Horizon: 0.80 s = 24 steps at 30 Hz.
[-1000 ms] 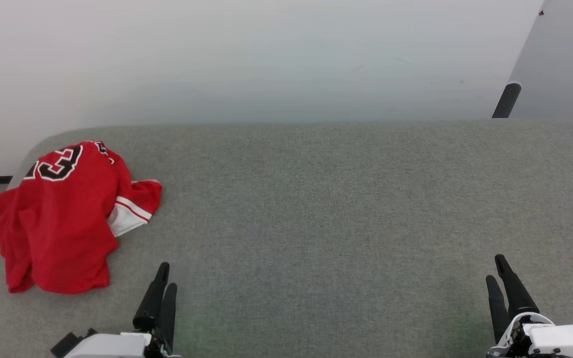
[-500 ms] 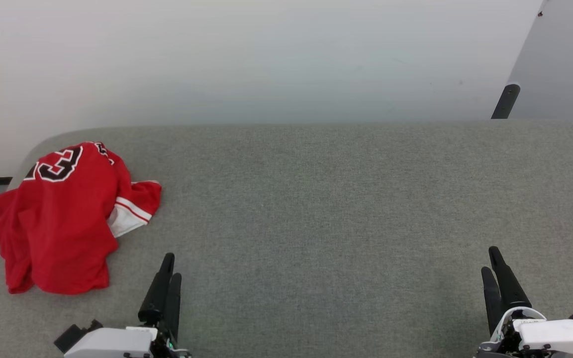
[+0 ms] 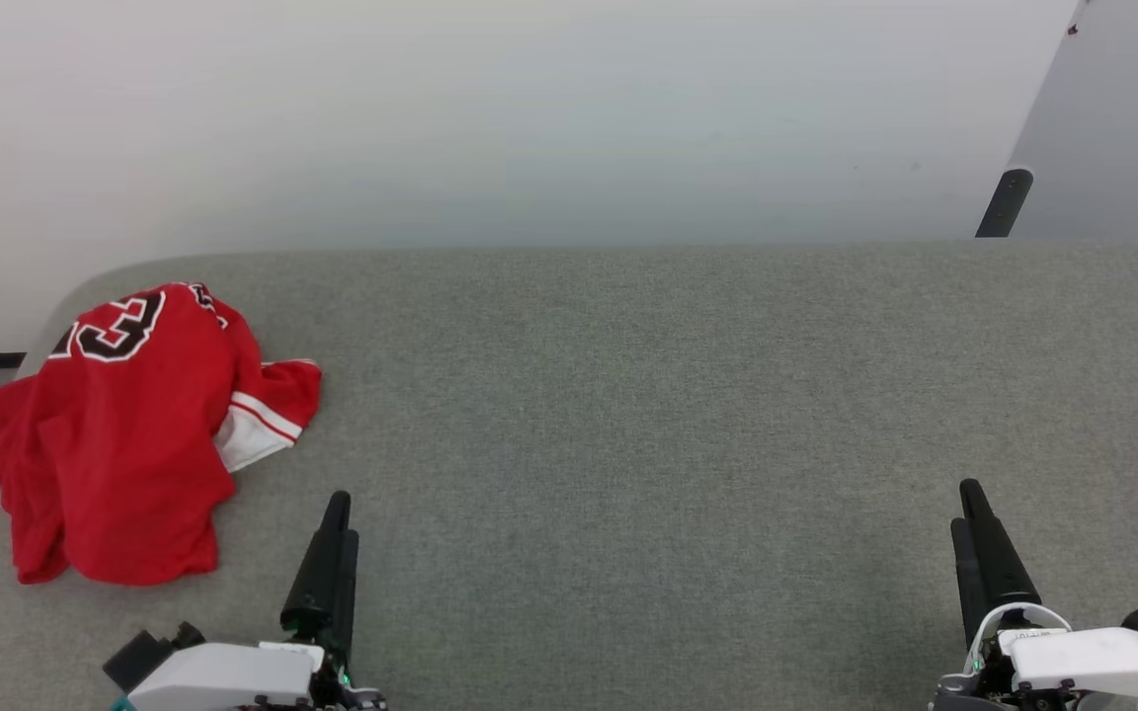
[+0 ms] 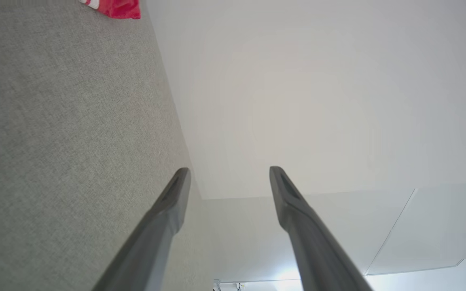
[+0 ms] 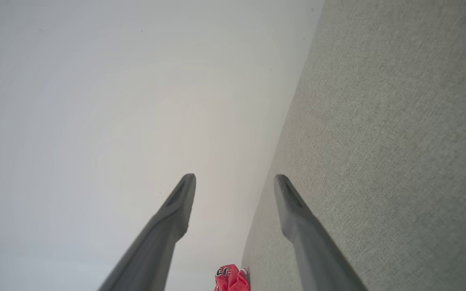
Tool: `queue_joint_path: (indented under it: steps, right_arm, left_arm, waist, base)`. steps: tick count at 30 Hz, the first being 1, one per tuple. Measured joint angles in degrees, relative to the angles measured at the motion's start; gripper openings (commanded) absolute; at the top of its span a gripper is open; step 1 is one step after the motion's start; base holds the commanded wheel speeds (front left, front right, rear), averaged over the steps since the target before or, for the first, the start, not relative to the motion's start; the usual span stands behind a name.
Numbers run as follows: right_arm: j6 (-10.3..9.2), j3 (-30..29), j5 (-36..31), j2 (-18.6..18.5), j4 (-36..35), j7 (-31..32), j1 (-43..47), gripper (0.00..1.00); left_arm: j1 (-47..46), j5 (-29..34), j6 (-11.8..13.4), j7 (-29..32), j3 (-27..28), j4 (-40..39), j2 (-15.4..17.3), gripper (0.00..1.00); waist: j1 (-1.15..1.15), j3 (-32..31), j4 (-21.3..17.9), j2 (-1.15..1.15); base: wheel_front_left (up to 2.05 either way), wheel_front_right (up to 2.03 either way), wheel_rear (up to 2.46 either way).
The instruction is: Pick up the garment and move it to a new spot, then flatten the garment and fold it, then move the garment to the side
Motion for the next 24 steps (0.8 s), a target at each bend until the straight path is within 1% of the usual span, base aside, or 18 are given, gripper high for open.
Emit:
queue_joint_path:
  steps: [4,12,20,24]
  right_arm:
    - [0.00,0.5,-1.4,0.0,-0.2,-0.7,0.0,1.00]
    - [0.00,1.6,-6.6,-0.2,-0.6,-2.0,-0.4,1.00]
    - [0.00,2.4,-14.2,-1.0,-0.5,-3.4,-0.6,1.00]
    - [0.00,2.8,-18.6,-1.2,-0.3,-4.0,-0.7,1.00]
  left_arm:
    - [-0.1,1.3,0.0,-1.2,-1.0,-0.2,0.7,1.00]
    - [-0.4,6.5,0.0,-3.9,-3.2,-0.1,2.4,1.00]
    - [-1.1,15.2,0.0,-6.3,-4.0,1.7,3.6,1.00]
    - [-1.2,21.1,0.8,-7.0,-3.9,2.4,3.8,1.00]
  waist:
    - [0.00,0.0,0.0,0.00]
    - [0.00,-0.1,0.0,0.00]
    - [0.00,-0.3,-0.1,0.00]
    - [0.00,-0.3,0.0,0.00]
  base:
    - [0.00,0.00,0.00]
    - [0.00,0.00,0.00]
    - [0.00,0.00,0.00]
    - [0.00,0.00,0.00]
